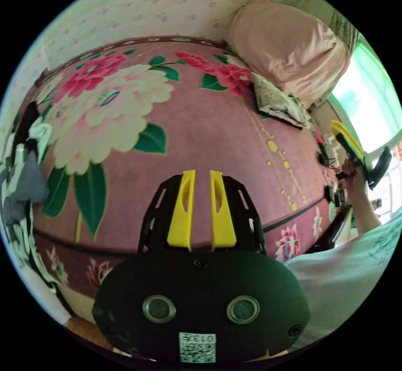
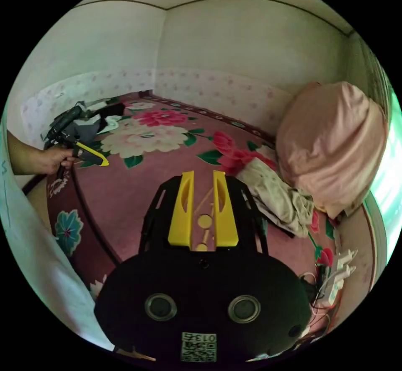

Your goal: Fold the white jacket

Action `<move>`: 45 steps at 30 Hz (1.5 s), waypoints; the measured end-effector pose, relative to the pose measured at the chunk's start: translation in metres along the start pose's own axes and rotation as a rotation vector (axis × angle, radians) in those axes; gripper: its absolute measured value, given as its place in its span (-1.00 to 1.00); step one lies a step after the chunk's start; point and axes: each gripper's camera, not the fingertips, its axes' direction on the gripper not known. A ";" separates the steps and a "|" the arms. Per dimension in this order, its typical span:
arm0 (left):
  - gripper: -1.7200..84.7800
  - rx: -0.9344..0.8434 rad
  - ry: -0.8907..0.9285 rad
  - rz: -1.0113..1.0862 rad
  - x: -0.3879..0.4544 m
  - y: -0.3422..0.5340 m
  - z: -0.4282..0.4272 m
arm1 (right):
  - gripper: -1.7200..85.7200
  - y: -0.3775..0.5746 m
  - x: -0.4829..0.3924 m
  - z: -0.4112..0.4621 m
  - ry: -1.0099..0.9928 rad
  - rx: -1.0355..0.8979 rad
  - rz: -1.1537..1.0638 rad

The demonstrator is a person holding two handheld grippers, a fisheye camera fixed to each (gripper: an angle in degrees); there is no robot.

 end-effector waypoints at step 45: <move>-0.94 0.483 0.112 -0.223 -0.449 0.166 -0.586 | -0.88 -0.515 -0.519 0.140 -0.275 -0.204 -0.411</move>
